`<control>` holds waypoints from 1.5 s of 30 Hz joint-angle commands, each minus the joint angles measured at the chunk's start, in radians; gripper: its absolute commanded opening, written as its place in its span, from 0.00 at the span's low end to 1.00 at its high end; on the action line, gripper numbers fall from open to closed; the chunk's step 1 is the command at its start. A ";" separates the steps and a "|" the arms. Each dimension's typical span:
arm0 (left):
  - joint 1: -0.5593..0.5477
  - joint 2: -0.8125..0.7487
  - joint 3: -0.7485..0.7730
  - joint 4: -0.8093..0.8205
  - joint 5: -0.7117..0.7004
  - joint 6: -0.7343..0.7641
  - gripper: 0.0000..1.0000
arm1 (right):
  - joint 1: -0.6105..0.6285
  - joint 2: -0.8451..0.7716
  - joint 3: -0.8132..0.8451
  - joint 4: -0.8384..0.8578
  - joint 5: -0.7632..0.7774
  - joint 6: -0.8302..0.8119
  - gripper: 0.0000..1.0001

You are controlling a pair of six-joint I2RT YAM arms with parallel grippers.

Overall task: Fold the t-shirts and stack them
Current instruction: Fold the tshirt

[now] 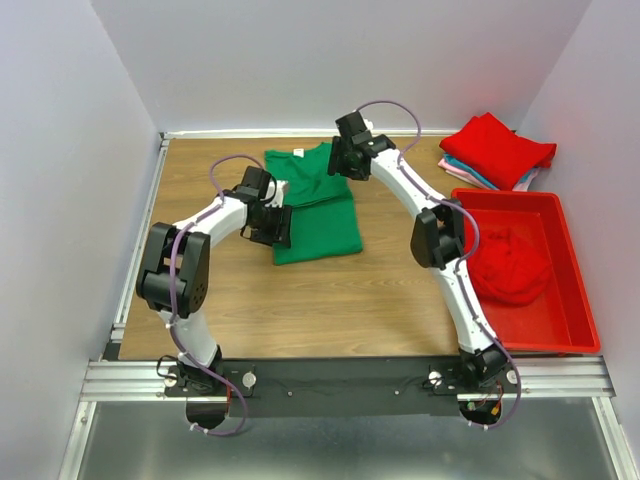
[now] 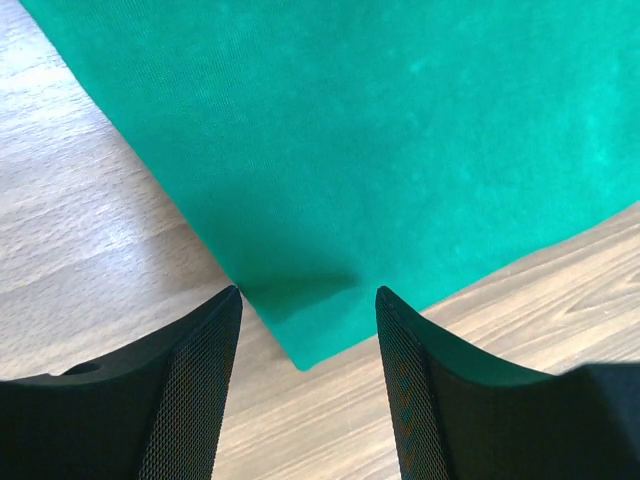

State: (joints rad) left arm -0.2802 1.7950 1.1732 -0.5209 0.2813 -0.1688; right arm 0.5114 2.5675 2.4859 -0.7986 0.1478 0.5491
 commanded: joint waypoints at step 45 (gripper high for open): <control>-0.007 -0.266 -0.271 0.070 -0.053 -0.156 0.64 | 0.027 -0.684 -1.170 0.211 -0.142 0.144 0.66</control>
State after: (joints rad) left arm -0.2836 1.5566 0.9180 -0.4679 0.2440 -0.3080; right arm 0.5251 1.9202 1.3624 -0.5934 0.0269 0.6674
